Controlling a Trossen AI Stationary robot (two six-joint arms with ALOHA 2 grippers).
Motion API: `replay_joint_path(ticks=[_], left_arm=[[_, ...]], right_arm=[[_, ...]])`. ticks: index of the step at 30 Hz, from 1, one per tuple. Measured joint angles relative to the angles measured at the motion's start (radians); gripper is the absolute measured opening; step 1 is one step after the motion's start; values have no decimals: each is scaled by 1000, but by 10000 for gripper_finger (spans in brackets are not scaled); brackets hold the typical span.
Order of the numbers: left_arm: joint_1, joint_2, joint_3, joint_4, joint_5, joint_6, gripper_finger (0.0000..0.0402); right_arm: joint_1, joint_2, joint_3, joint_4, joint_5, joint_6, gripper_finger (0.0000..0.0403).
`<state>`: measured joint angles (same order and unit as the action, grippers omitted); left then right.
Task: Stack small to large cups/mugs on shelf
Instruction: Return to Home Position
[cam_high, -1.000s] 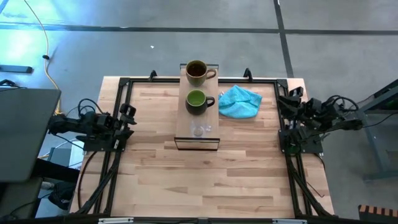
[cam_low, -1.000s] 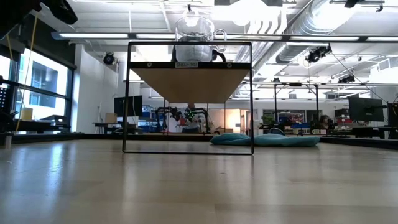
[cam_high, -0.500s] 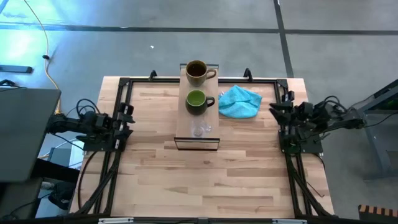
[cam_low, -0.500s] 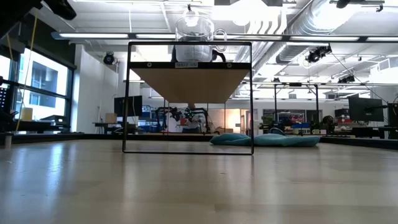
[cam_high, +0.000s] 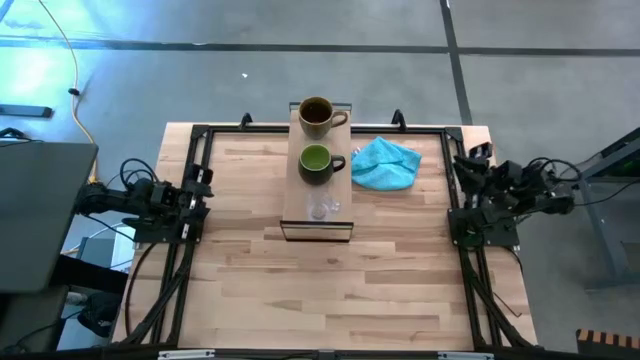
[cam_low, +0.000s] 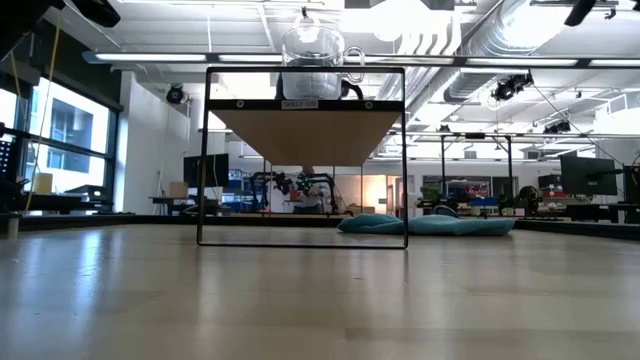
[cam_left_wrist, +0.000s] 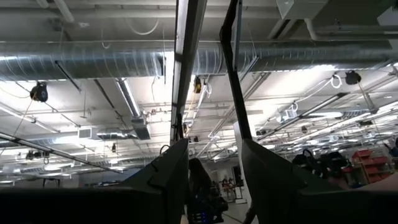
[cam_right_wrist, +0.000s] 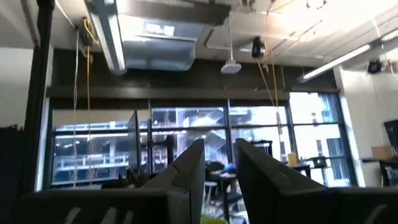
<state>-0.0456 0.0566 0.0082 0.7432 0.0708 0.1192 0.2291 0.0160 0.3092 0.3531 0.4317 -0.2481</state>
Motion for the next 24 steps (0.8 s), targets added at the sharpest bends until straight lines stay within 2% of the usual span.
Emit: replay_joint_path(ticks=[6, 13, 20, 24], left_arm=[[0, 0, 0, 1, -30, 5, 138], [0, 0, 0, 25, -49, 29, 138], [0, 0, 1, 77, -58, 68, 138], [0, 0, 1, 69, -64, 68, 138]], right_arm=[[0, -5, 21, -174, -8, 79, 81], [0, -13, 61, -233, -58, 92, 81], [0, -13, 141, -494, -59, 219, 81], [0, -13, 109, -475, -67, 244, 81]])
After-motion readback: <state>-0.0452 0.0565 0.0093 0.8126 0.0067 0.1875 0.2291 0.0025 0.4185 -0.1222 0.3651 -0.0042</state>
